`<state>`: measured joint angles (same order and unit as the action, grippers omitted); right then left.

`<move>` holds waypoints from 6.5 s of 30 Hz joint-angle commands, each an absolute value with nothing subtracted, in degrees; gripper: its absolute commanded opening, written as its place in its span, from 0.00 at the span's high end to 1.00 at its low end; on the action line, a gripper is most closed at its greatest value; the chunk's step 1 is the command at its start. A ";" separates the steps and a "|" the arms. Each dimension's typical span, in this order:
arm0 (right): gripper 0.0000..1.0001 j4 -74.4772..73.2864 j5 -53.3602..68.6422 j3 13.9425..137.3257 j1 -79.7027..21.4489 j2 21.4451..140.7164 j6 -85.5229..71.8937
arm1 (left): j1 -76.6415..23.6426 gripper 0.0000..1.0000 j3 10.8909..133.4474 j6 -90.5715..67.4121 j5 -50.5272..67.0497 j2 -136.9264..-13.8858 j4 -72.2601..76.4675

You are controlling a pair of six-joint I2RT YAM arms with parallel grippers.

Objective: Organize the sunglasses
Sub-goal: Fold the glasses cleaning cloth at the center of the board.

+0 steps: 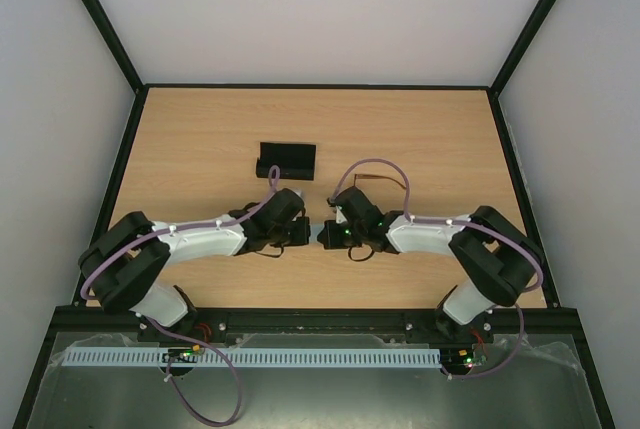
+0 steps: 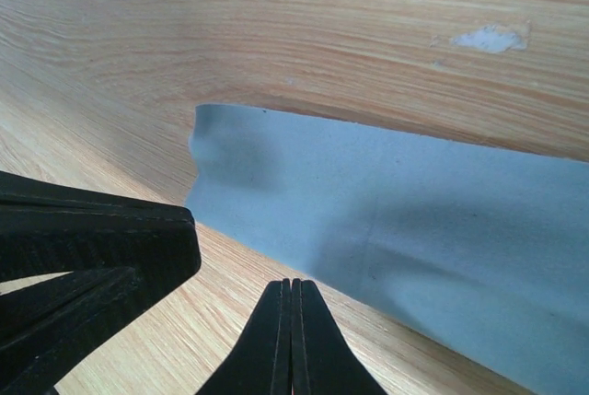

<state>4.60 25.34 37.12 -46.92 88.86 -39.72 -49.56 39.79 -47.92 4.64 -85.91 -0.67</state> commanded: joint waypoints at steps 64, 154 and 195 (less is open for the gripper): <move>0.99 -3.78 13.82 39.29 -47.03 86.96 -36.95 | -48.72 0.97 37.97 -47.60 1.29 -84.37 -5.17; 0.98 -4.20 16.50 49.23 -44.46 95.97 -34.99 | -46.19 0.98 47.86 -44.02 2.94 -95.21 -1.15; 0.98 -5.90 13.29 45.58 -41.93 94.16 -34.02 | -45.11 0.97 42.85 -44.03 0.73 -91.11 -3.10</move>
<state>-4.62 15.00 46.41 -42.33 93.65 -34.85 -45.54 43.88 -44.73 1.67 -91.48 -2.17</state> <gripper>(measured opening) 0.026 0.031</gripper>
